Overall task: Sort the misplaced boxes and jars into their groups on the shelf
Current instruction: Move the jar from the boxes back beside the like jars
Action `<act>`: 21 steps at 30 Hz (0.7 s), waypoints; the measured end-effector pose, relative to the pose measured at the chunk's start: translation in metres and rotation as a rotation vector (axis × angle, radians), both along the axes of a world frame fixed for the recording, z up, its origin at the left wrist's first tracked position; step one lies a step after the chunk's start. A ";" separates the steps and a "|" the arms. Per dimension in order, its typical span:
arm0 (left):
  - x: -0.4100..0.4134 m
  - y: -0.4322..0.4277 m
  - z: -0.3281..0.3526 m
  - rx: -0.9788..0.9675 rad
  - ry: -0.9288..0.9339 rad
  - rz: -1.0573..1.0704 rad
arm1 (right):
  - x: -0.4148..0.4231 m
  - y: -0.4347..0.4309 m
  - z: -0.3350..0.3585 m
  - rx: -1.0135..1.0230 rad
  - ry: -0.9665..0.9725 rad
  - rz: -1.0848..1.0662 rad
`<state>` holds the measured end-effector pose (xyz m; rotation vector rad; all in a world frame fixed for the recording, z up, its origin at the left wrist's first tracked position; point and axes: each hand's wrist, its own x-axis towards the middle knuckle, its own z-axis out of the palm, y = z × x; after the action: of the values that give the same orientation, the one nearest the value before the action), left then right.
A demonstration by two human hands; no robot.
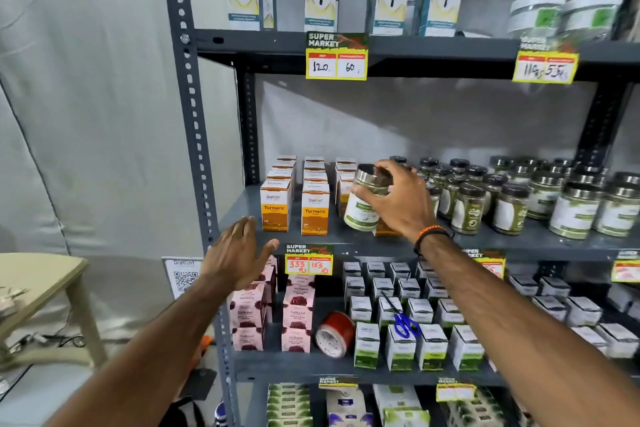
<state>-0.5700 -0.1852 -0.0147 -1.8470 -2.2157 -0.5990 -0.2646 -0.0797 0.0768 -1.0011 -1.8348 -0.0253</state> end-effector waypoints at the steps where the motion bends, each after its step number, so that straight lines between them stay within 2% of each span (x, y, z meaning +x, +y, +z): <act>1: 0.005 -0.007 0.001 0.011 0.002 -0.004 | 0.009 -0.007 0.000 -0.029 0.053 0.013; 4: 0.024 -0.024 0.004 0.071 0.011 -0.020 | 0.040 -0.024 -0.002 -0.070 0.155 0.014; 10: 0.106 -0.029 0.019 0.187 0.063 -0.111 | 0.133 -0.039 -0.007 -0.068 0.210 -0.030; 14: 0.193 -0.011 0.026 0.222 0.098 -0.218 | 0.219 -0.033 -0.008 -0.041 0.248 -0.091; 21: 0.399 0.055 0.020 0.263 0.172 -0.373 | 0.409 0.015 -0.016 -0.044 0.303 -0.171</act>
<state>-0.1709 -0.1300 0.0054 -2.0889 -1.6091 -0.7229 0.1442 -0.0652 0.0610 -1.1249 -1.4772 0.0606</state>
